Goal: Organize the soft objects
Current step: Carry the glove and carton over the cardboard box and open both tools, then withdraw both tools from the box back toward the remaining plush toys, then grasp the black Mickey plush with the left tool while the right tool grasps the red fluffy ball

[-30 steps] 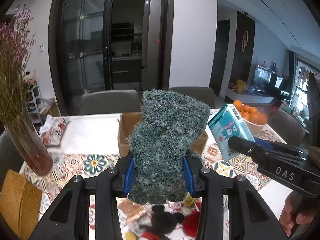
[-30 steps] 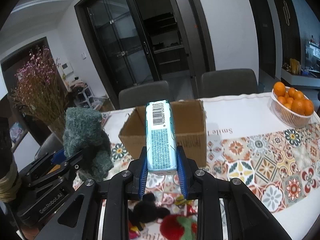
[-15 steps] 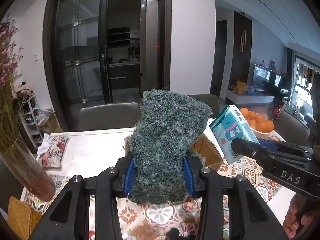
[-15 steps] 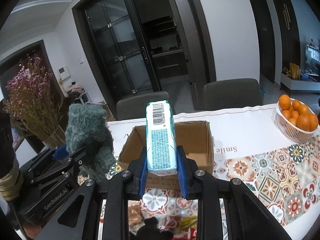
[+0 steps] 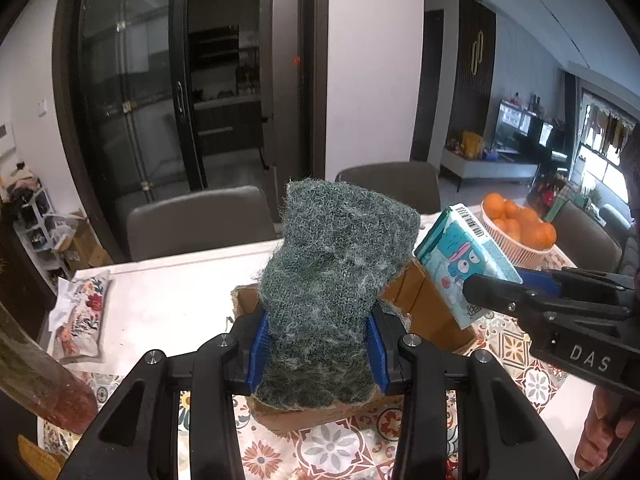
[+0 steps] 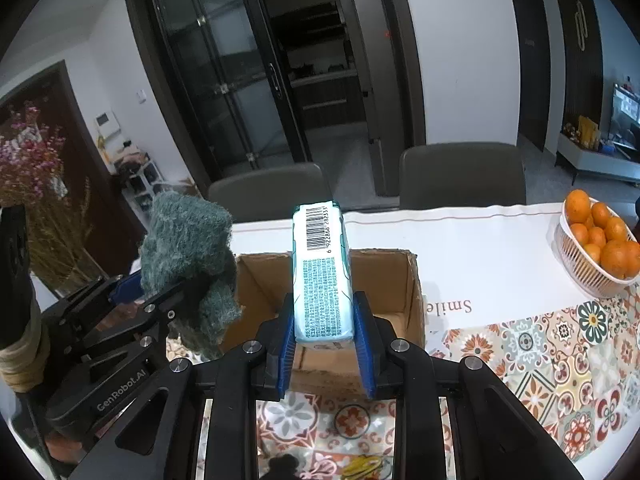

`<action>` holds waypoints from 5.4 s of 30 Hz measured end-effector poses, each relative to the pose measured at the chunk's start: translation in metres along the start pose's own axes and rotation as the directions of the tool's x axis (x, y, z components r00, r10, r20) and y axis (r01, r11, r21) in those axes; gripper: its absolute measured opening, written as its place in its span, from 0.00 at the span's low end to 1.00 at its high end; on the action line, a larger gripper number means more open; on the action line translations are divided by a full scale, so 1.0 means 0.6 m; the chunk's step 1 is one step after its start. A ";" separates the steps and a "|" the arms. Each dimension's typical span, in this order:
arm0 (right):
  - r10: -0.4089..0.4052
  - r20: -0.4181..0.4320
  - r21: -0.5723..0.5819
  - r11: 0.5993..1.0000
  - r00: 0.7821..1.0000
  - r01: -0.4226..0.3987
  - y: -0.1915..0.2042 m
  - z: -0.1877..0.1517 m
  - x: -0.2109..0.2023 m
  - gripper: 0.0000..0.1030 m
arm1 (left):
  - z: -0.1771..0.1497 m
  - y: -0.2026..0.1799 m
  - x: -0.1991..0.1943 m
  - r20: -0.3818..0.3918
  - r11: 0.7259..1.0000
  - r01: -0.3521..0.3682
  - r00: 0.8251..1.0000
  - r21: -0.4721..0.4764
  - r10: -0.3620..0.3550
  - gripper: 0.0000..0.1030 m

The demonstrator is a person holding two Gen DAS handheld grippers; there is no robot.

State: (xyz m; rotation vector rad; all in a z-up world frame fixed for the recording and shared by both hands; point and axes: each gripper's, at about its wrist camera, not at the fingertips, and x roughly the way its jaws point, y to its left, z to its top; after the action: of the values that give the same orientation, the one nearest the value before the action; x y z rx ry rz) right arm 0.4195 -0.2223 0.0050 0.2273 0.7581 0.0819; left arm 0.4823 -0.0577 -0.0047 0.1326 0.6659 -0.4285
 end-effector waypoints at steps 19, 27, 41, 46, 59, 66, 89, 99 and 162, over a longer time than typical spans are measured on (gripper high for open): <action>-0.041 -0.269 0.011 0.999 0.962 0.045 -0.048 0.018 0.164 0.27 | 0.004 0.020 0.168 -0.322 1.000 0.027 0.946 -0.016 -0.031 0.46; -0.044 -0.297 0.034 0.998 0.954 0.057 -0.057 0.022 0.194 0.59 | -0.010 0.022 0.171 -0.341 1.000 -0.023 0.940 -0.001 0.021 0.73; -0.103 -0.212 0.040 0.993 0.972 0.114 -0.054 0.026 0.111 0.60 | -0.009 0.012 0.058 -0.264 0.996 -0.092 0.961 -0.014 0.085 0.78; -0.088 -0.193 0.061 0.993 0.977 0.101 -0.043 0.016 0.075 0.65 | -0.016 0.004 0.012 -0.232 0.994 -0.107 0.967 -0.012 0.101 0.78; -0.123 -0.129 0.034 0.991 0.984 0.128 -0.020 -0.022 -0.023 0.66 | -0.047 -0.030 -0.080 -0.185 0.995 -0.098 0.977 0.036 0.103 0.78; -0.148 -0.076 0.038 0.988 0.986 0.151 -0.013 -0.051 -0.078 0.70 | -0.060 -0.051 -0.128 -0.138 0.992 -0.096 0.985 0.080 0.106 0.80; -0.122 -0.161 0.019 0.992 0.979 0.127 -0.004 -0.176 -0.113 0.70 | -0.164 -0.090 -0.166 -0.185 0.981 -0.029 0.981 0.192 0.065 0.81; -0.114 -0.240 -0.004 0.993 0.964 0.117 0.000 -0.232 -0.096 0.70 | -0.220 -0.098 -0.144 -0.277 0.977 0.033 0.960 0.210 0.027 0.81; -0.042 -0.494 -0.009 0.999 0.869 0.043 -0.055 -0.403 0.111 0.45 | -0.409 -0.096 0.063 -0.581 0.969 0.226 0.777 -0.101 -0.242 0.49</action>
State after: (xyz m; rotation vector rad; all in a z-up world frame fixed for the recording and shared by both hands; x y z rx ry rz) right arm 0.3006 -0.2017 -0.2174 0.1925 1.2766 0.0987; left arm 0.3446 -0.0602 -0.2189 0.1616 1.3186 -0.6285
